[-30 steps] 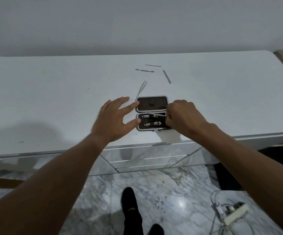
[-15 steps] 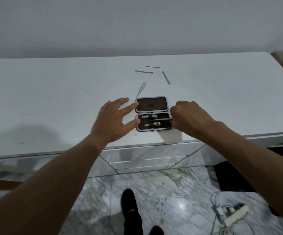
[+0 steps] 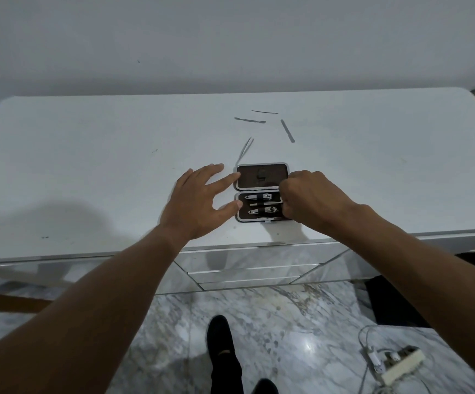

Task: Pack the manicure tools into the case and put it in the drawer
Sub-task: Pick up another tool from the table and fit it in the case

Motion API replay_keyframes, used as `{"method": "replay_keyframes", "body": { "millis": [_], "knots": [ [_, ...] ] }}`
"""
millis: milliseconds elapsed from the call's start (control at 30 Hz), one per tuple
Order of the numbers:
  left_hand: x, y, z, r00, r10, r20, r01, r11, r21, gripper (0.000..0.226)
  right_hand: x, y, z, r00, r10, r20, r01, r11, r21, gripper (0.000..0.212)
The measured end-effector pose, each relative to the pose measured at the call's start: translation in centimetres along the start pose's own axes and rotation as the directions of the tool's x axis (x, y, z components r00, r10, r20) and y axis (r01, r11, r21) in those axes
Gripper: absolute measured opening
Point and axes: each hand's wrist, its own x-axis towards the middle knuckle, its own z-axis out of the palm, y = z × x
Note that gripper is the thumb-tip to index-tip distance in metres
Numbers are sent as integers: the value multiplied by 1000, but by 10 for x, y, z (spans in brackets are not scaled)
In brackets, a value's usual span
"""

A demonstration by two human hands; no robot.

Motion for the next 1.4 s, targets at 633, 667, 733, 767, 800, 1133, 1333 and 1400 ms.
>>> {"method": "replay_keyframes", "body": {
  "millis": [633, 667, 733, 767, 800, 1133, 1333, 1400],
  "knots": [
    [0, 0, 0, 1000, 1, -6, -1, 1000, 9, 58, 8, -4, 8, 999, -36, -13, 37, 995, 95, 17],
    [0, 0, 0, 1000, 2, -6, -2, 1000, 10, 58, 8, -5, 7, 999, -33, -16, 34, 995, 98, 17],
    [0, 0, 0, 1000, 4, -4, -4, 1000, 10, 58, 7, -4, 6, 999, -29, -21, 31, 994, 103, 18],
    [0, 0, 0, 1000, 5, -4, -5, 1000, 8, 59, 7, -4, 6, 999, -28, -20, 30, 994, 103, 18],
    [0, 0, 1, 1000, 4, -4, -4, 1000, 5, 59, 6, -4, 6, 999, -26, -18, 28, 994, 102, 18],
    [-1, 1, 0, 1000, -1, -2, 1, 1000, -18, 58, 10, -2, 5, 1000, -2, 26, -1, 993, 118, 18],
    [-1, 3, -3, 999, -23, 28, 23, 1000, -9, 60, 18, -3, -7, 992, 28, 125, -50, 982, 182, 9],
    [-1, 4, -4, 999, -25, 33, 25, 1000, -11, 60, 25, -3, -13, 989, 34, 146, -64, 977, 205, 10]
  ]
}}
